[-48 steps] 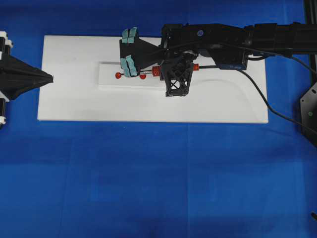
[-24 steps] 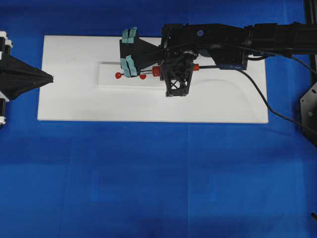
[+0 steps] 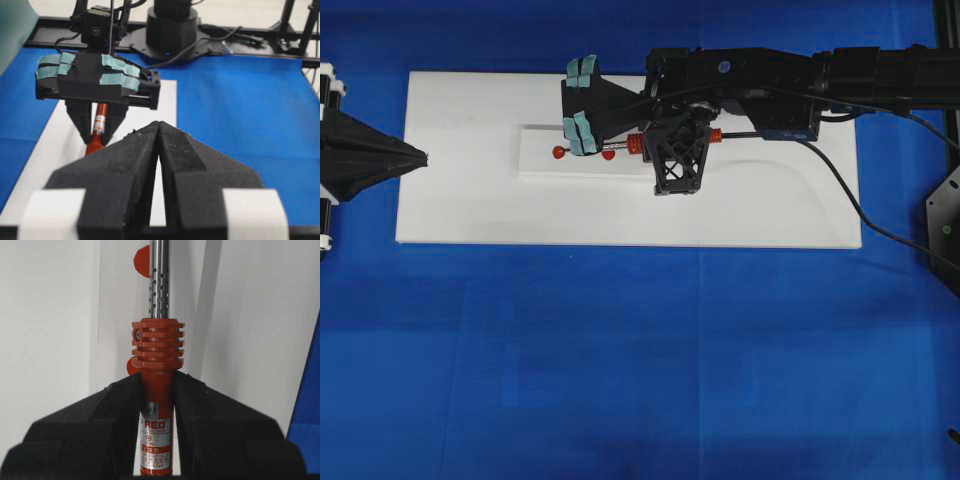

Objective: Touch the tip of the soldering iron to the mark.
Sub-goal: 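Lift the iron and shift it right above the middle dot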

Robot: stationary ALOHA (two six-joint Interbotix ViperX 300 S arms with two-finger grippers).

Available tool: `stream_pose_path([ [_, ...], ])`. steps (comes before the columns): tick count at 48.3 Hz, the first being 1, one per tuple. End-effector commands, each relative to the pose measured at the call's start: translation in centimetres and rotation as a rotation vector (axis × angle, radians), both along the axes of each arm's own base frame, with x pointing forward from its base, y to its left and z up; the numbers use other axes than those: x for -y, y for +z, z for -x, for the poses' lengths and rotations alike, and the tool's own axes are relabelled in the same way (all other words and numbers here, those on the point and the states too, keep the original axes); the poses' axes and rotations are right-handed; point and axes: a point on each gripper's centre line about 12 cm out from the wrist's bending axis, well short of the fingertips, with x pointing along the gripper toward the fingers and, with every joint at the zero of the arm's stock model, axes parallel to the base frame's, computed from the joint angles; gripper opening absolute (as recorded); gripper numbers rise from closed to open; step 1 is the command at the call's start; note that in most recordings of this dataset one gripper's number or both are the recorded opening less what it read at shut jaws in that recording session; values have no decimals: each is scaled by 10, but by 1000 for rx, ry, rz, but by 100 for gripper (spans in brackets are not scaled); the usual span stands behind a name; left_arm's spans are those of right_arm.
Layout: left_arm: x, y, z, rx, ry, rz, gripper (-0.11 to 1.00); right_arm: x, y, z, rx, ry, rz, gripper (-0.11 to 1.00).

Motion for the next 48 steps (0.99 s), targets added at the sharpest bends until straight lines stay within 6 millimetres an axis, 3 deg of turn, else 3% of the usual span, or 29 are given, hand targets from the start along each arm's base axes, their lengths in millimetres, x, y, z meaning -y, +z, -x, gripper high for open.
stream_pose_path([
  [1,0,3,-1,9,-2,-5,0,0,16,-5,43,1,7,6],
  [6,0,3,-1,8,-2,-5,0,-1,25,-5,52,-5,8,6],
  [37,0,4,-1,12,-2,-3,0,-1,132,21,144,-18,65,6],
  [48,0,5,-1,14,-2,-3,0,-1,152,25,148,-17,77,6],
])
